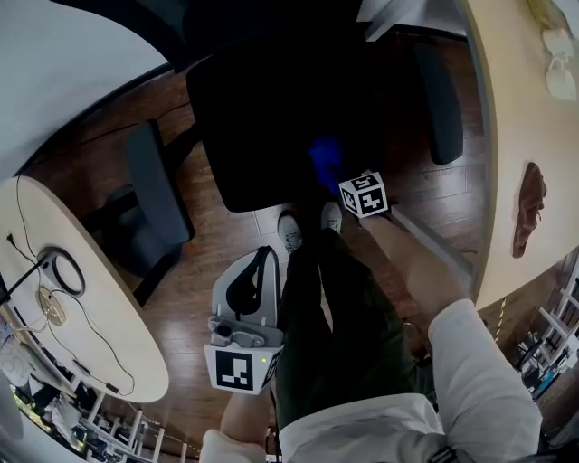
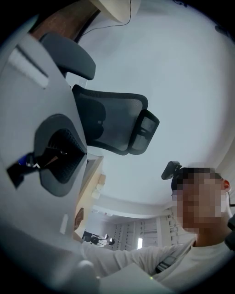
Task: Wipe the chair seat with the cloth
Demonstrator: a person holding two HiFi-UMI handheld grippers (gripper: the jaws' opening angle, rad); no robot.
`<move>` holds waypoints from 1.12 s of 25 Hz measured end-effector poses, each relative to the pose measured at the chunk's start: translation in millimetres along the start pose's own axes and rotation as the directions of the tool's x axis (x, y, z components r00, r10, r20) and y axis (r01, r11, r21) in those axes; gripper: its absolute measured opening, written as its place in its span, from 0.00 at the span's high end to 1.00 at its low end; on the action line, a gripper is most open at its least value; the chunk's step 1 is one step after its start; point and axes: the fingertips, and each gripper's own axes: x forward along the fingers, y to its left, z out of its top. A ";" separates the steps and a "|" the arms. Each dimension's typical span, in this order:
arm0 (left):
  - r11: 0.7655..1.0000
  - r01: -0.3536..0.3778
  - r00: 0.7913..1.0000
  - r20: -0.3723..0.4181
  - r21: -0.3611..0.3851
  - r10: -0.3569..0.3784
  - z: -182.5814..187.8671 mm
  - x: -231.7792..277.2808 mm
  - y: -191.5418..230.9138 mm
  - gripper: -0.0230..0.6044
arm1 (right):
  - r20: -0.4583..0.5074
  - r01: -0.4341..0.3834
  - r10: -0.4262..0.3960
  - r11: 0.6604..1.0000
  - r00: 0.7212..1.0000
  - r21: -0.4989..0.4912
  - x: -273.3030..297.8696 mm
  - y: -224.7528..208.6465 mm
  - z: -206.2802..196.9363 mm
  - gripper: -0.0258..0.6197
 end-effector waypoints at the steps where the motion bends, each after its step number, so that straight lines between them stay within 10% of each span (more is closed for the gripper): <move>1: 1.000 0.016 1.000 0.006 -0.001 -0.016 1.4 4.2 -5.0 0.86 | 0.006 0.032 -0.032 0.999 0.999 0.010 -13.6 -24.5 -2.6 0.82; 9: 0.995 0.098 0.995 0.029 0.027 -0.099 19.3 22.0 -40.1 0.86 | 0.081 0.150 -0.164 0.976 0.983 0.155 -88.8 -118.4 -7.6 0.82; 16: 0.998 0.043 0.999 -0.028 0.049 -0.042 122.7 -5.4 -57.3 0.86 | 0.268 0.027 -0.067 0.988 0.961 0.152 -227.6 19.1 90.8 0.82; 21: 0.978 0.065 0.982 0.163 0.199 -0.098 264.5 -28.1 -83.5 0.86 | 0.633 0.050 0.036 0.992 0.774 -0.117 -392.7 143.9 271.1 0.82; 28: 0.973 0.037 0.946 0.305 0.227 -0.107 403.9 -146.3 -139.7 0.86 | 0.826 0.143 0.224 0.929 0.517 -0.341 -686.4 330.3 334.4 0.82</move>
